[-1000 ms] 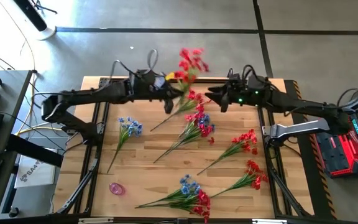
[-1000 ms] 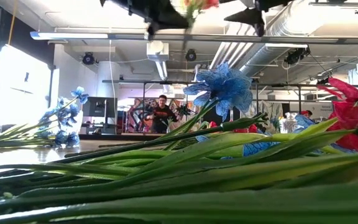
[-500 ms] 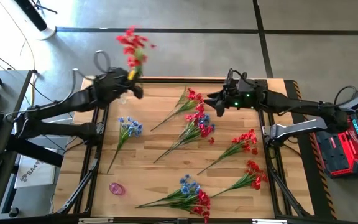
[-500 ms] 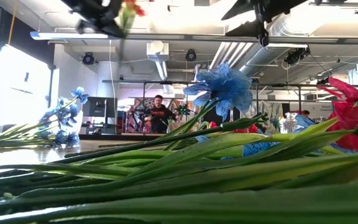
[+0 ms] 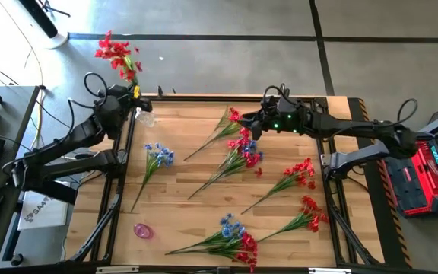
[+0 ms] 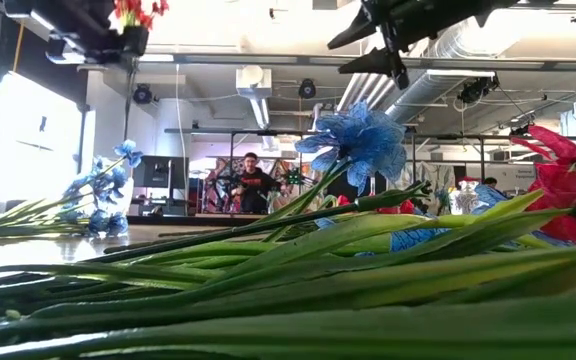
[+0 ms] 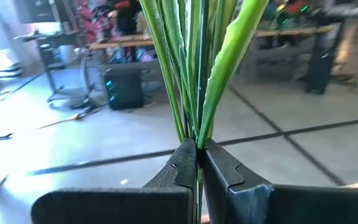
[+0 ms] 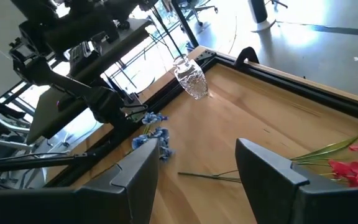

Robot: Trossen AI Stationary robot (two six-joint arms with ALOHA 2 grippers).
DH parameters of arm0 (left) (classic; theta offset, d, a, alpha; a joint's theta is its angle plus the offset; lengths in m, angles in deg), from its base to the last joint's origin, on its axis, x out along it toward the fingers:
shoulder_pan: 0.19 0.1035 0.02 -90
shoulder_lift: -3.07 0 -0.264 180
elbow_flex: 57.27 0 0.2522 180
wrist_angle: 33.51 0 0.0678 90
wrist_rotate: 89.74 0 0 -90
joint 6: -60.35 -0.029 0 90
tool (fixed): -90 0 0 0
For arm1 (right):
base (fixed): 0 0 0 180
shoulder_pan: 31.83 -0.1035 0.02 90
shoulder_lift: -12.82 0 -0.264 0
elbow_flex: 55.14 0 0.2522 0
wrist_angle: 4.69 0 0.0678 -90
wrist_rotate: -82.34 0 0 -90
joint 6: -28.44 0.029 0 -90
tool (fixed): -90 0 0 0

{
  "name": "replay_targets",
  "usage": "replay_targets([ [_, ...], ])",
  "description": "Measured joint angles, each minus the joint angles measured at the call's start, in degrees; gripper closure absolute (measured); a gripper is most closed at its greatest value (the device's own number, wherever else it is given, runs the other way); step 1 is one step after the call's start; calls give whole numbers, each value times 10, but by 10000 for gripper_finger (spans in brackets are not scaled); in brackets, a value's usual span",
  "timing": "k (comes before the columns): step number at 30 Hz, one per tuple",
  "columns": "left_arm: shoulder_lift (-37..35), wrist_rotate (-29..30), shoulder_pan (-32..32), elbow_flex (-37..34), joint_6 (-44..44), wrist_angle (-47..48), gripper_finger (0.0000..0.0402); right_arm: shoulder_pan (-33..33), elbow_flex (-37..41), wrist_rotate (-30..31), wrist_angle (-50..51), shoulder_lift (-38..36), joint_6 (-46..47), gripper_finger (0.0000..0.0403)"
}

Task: Sort flowers into vase by color
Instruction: Put the top red flower into the left transparent vase

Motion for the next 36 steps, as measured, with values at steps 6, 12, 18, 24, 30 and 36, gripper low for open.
replay_targets([
  [6, 0, -14, 29, -2, -8, 5, 401, 0, 0, -10, -14, 16, 11, 204],
  [12, 4, -15, 51, -2, 53, 67, 401, 0, 0, -10, -17, 16, 10, 204],
  [18, 32, -22, 74, -2, 140, 123, 385, 0, 0, -12, -11, 16, 13, 204],
  [24, 54, -72, 86, -2, 206, 155, 334, 0, 0, -19, -7, 16, 34, 194],
  [30, 59, -118, 95, -1, 221, 179, 279, -9, 0, -19, 2, 16, 50, 191],
  [36, 50, -146, 95, 38, 244, 265, 250, -22, 0, -20, 3, 16, 67, 192],
])
